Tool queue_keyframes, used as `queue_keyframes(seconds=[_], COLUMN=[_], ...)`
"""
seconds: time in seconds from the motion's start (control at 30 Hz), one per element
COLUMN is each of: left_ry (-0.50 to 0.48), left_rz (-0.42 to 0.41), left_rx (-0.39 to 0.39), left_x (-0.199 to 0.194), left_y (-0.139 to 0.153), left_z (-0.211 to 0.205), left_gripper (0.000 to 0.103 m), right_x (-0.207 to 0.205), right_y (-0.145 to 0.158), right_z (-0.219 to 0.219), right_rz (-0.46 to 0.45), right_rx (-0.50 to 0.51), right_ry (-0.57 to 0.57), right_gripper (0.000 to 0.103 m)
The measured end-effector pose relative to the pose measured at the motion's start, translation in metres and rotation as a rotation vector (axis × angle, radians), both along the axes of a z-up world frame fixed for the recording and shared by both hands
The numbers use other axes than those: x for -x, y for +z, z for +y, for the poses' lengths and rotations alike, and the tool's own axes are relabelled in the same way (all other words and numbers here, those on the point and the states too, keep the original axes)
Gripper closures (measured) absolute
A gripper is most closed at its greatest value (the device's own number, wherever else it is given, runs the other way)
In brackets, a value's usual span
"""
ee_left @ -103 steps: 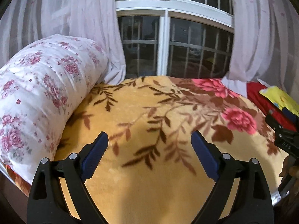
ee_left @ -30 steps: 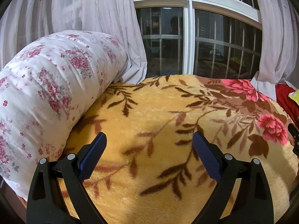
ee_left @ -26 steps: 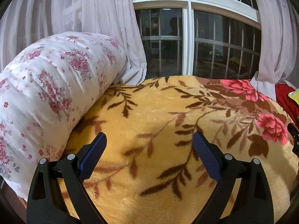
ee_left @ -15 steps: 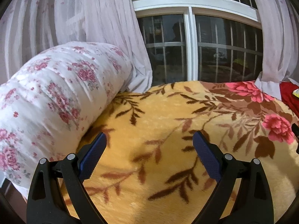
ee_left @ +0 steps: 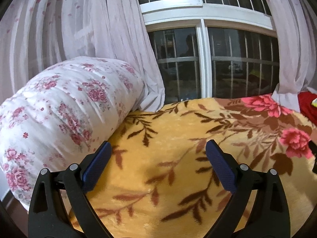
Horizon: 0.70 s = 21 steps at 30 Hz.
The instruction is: Collect trash
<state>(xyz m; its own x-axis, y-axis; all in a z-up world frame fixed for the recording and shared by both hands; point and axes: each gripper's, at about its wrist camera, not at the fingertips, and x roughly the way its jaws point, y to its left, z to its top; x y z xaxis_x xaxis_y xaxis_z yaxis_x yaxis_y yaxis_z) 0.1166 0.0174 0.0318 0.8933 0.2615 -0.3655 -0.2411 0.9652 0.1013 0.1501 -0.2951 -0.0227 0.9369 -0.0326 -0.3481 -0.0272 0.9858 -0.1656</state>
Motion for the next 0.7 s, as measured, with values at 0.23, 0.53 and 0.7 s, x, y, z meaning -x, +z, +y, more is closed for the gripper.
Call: queue_keyframes(seconds=[0.23, 0.53, 0.7], left_ry=[-0.016, -0.021, -0.009], left_rz=[-0.008, -0.024, -0.042], left_rx=[0.033, 0.043, 0.013], left_x=[-0.0033, -0.0026, -0.0013], left_y=[0.0022, 0.0003, -0.0002], left_z=[0.0015, 0.0039, 0.0011], left_gripper=[0.010, 0.010, 0.010], right_x=[0.0011, 0.0004, 0.0020], right_y=[0.0001, 0.0002, -0.0031], right_z=[0.0011, 0.0013, 0.0046], right_rz=[0.000, 0.003, 0.012], right_rx=[0.003, 0.002, 0.014], right_ry=[-0.002, -0.002, 0.006], right_gripper=[0.005, 0.005, 0.005])
